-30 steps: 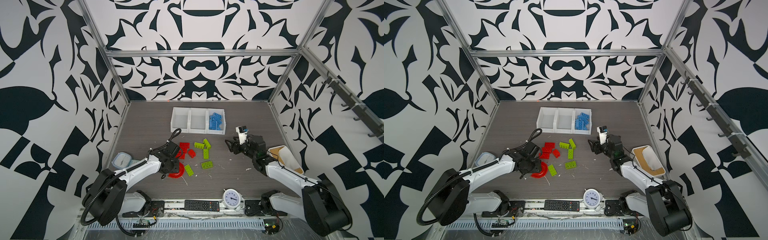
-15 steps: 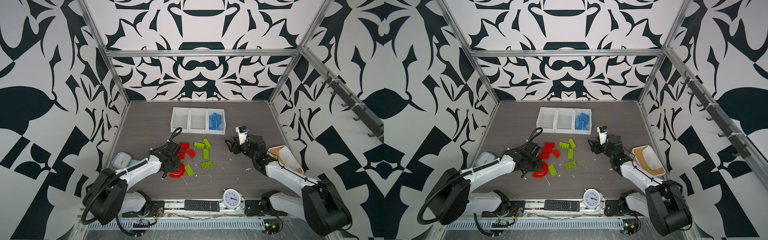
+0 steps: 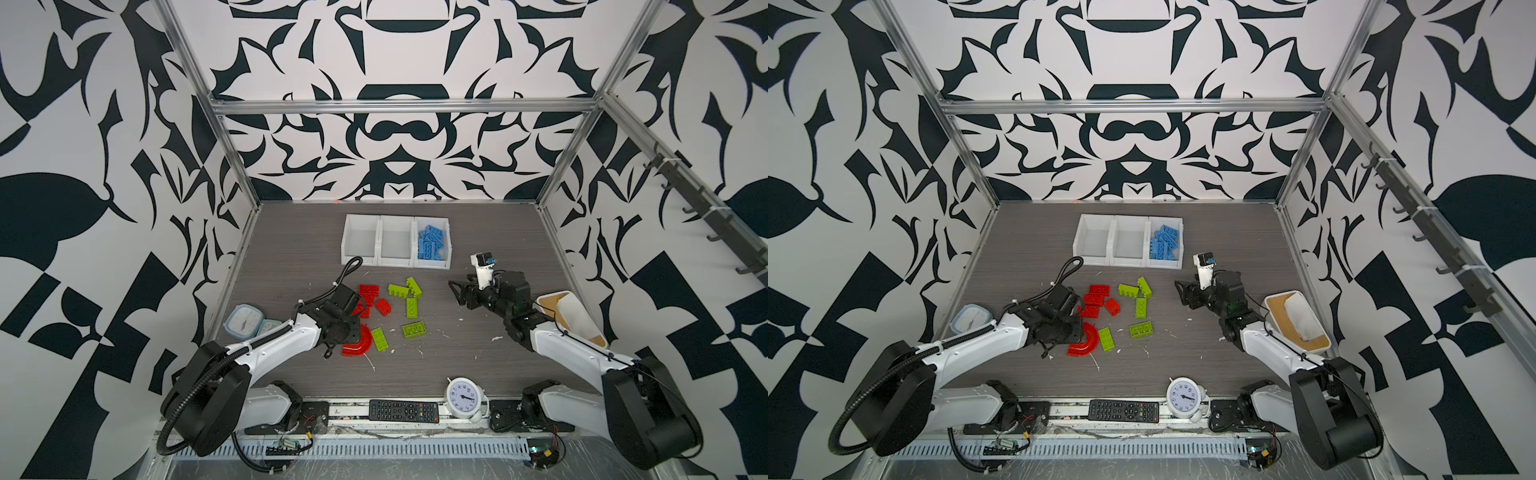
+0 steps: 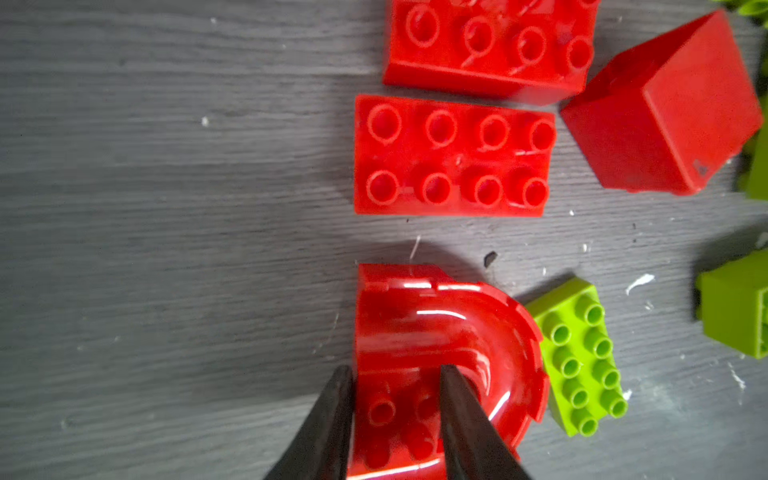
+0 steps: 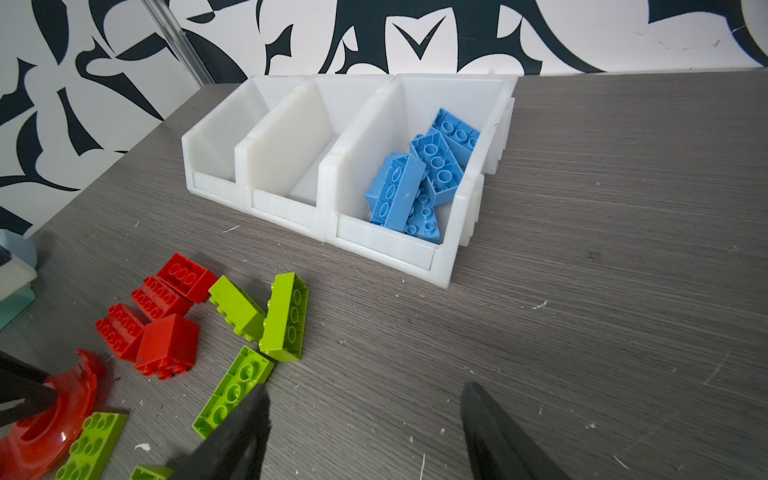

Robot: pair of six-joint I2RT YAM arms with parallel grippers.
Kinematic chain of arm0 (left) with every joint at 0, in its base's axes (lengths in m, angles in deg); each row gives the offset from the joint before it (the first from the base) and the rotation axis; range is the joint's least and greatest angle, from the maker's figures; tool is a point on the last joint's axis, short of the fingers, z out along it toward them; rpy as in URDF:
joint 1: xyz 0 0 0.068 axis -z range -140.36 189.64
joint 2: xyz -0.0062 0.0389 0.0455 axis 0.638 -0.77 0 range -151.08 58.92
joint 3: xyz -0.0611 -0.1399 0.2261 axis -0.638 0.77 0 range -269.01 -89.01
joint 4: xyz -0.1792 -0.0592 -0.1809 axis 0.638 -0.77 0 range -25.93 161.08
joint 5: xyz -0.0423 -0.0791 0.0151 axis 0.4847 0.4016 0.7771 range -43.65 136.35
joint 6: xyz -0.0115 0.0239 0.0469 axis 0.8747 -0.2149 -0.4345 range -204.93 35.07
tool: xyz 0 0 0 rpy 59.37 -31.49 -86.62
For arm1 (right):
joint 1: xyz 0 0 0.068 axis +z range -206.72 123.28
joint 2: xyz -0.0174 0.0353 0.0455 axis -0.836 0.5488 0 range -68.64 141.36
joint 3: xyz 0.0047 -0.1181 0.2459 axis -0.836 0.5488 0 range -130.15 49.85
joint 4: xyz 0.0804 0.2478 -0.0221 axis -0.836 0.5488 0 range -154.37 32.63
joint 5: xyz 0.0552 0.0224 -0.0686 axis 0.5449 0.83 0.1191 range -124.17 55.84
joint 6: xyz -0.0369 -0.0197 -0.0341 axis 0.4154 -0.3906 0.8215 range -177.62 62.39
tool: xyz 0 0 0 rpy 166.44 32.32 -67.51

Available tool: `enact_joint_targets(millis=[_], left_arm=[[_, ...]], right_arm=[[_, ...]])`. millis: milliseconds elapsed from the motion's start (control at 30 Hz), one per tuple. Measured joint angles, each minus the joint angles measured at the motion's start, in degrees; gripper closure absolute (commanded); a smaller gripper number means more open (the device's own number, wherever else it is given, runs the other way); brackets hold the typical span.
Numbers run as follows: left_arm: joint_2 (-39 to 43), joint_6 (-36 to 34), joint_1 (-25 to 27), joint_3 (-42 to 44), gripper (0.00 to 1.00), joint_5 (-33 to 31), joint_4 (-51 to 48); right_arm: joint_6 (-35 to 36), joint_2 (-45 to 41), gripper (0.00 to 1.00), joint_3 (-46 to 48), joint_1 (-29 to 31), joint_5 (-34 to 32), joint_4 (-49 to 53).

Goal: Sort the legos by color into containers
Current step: 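Close the left gripper on the red arch piece and lift it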

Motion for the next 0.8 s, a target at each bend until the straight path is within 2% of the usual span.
enact_joint_targets(millis=[100, 133, 167, 200, 233, 400, 533, 800], left_arm=[[1.8, 0.4, 0.0, 1.0, 0.65, 0.0, -0.2], [2.3, 0.5, 0.0, 1.2, 0.6, 0.0, -0.2], [2.6, 0.3, 0.0, 1.3, 0.43, 0.2, -0.3], [2.7, 0.5, 0.0, 1.4, 0.34, 0.4, -0.3], [2.8, 0.6, 0.0, 1.4, 0.32, 0.5, -0.3], [2.7, 0.7, 0.0, 1.4, 0.34, 1.5, -0.2], [2.0, 0.6, 0.0, 1.4, 0.51, 1.9, -0.4], [4.6, 0.9, 0.0, 1.6, 0.52, 1.9, -1.8]], right_arm=[[0.0, 0.0, 0.23, -0.2, 0.0, 0.0, 0.3], [0.0, 0.2, 0.23, -0.3, 0.0, 0.0, 0.4], [0.0, 0.3, 0.23, -0.5, 0.0, 0.0, 0.4], [0.0, 0.5, 0.23, -0.6, 0.0, 0.0, 0.4], [0.0, 0.8, 0.23, -0.8, 0.0, 0.0, 0.4], [0.0, 0.9, 0.22, -0.9, 0.0, 0.2, 0.5], [0.0, 0.9, 0.22, -0.9, 0.0, 0.2, 0.6], [0.0, 0.9, 0.22, -0.9, 0.0, 0.2, 0.9]])
